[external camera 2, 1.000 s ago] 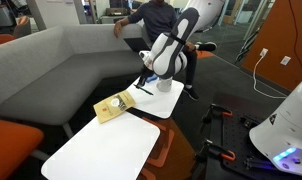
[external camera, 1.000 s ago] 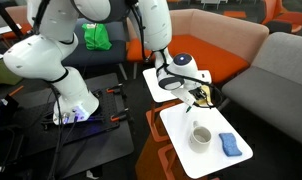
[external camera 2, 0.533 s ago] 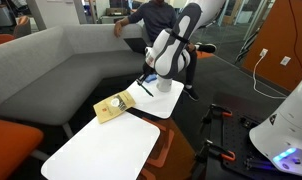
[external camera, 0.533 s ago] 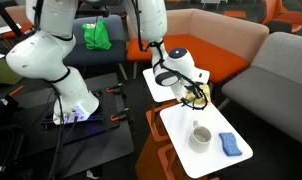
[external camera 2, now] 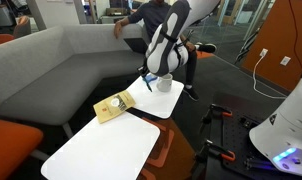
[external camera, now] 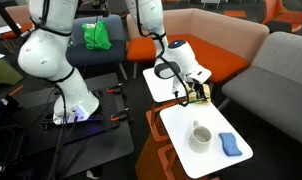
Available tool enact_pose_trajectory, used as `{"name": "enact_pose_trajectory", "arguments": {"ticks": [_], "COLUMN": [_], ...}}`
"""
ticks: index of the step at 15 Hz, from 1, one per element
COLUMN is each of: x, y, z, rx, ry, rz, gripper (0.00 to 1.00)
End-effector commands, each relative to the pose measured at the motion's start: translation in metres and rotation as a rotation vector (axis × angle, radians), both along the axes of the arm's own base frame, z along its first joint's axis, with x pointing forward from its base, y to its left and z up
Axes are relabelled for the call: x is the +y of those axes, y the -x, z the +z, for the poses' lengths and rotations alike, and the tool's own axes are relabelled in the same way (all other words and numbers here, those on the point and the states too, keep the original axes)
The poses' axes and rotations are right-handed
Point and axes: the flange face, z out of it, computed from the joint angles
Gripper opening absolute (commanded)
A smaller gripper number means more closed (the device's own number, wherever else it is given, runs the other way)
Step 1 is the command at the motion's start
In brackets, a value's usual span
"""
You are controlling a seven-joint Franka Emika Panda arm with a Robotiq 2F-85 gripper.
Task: Get the pen from the table and put it in the mug
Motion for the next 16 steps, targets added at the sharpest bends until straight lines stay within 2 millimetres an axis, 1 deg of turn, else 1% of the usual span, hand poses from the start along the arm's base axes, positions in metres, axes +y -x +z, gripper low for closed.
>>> {"name": "enact_pose_trajectory", "arguments": {"ticks": [1, 6, 12, 16], "x": [0.01, 0.012, 0.014, 0.005], "y": [0.004, 0.004, -0.006, -0.012], "z": [0.009, 0.012, 0.029, 0.023], "rx": [-0.027, -0.059, -0.05, 0.013], "ry": [0.014, 0.078, 0.222, 0.351], "rz": [-0.193, -0.442, -0.698, -0.861], "gripper": [0.03, 0.03, 0.03, 0.03]}}
